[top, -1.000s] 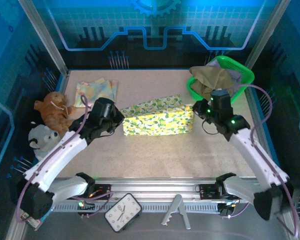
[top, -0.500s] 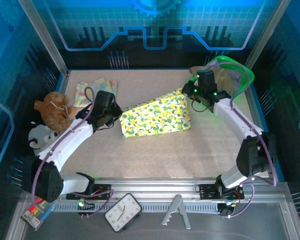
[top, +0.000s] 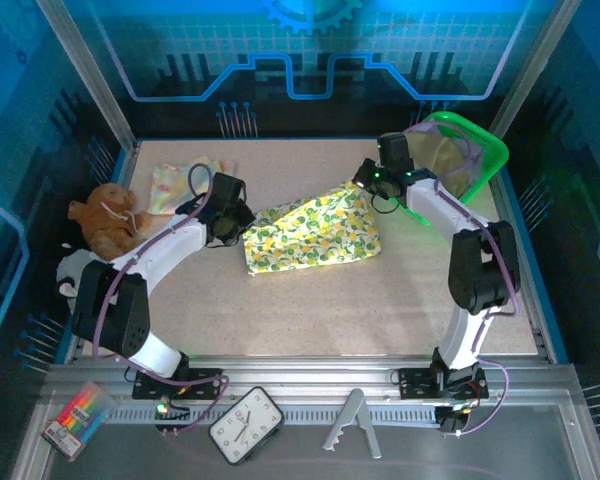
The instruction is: Fold and stack the skirts
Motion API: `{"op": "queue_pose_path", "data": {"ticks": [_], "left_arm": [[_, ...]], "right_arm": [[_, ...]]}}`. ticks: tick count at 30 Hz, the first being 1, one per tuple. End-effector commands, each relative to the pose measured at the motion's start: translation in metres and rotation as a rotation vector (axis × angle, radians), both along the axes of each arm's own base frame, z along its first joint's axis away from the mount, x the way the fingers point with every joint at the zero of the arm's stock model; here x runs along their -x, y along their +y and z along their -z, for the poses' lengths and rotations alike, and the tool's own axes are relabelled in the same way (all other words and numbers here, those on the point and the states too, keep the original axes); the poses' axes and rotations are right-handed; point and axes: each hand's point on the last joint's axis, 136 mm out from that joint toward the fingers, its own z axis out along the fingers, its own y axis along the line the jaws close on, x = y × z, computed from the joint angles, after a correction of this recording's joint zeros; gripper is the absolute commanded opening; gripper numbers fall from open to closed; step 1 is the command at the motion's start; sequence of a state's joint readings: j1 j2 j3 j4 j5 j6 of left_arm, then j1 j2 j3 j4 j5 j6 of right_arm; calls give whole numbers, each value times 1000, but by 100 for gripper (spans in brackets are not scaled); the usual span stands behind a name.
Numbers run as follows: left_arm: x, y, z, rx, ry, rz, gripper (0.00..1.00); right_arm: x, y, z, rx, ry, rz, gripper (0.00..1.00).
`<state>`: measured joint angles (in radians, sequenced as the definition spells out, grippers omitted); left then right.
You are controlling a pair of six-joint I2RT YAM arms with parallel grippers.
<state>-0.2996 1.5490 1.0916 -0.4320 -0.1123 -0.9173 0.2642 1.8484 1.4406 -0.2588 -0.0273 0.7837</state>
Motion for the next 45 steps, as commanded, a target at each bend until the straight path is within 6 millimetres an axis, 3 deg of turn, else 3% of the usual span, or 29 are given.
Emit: {"op": "queue_pose_path", "data": {"ticks": [1, 5, 7, 8, 12, 13, 14, 18, 22, 26, 30, 33, 35, 39, 41, 45], "left_arm": [[-6, 6, 12, -2, 33, -36, 0], [-14, 9, 26, -8, 70, -43, 0], [-22, 10, 32, 20, 82, -44, 2], [-27, 8, 31, 39, 76, -37, 12], [-40, -8, 8, 81, 35, 71, 80], [-41, -10, 0, 70, 23, 87, 95], [-39, -11, -5, 57, 18, 101, 99], [-28, -27, -26, 49, -35, 180, 99], [-24, -51, -17, 65, -13, 272, 99], [-31, -51, 8, 64, 53, 268, 99], [-46, -46, 20, 31, 64, 279, 99], [-58, -40, 32, 3, 71, 281, 99], [-65, -36, 45, -10, 79, 281, 99], [-76, -37, 84, -15, 147, 298, 99], [-72, -39, 99, -3, 201, 298, 99], [-60, -34, 105, 12, 229, 270, 99]], "right_arm": [[-18, -2, -3, -6, -32, 9, 0], [-27, -6, 4, 15, -37, 38, 2], [-33, -9, 6, 27, -33, 45, 16], [-35, -9, 4, 30, -33, 44, 28], [-32, -9, -16, 38, -35, -4, 65], [-26, -7, -22, 42, -33, -25, 83], [-21, -6, -25, 45, -25, -41, 99], [7, 9, -25, 53, 2, -126, 100], [21, 43, -8, 8, 37, -270, 100], [16, 74, 13, -63, 82, -368, 100], [2, 99, 29, -129, 105, -432, 100], [-9, 107, 48, -124, 134, -434, 100], [-17, 103, 70, -85, 165, -391, 100], [-26, 48, 114, 154, 268, -155, 100], [-25, 28, 122, 211, 289, -93, 100], [-24, 19, 125, 230, 306, -89, 100]]}}
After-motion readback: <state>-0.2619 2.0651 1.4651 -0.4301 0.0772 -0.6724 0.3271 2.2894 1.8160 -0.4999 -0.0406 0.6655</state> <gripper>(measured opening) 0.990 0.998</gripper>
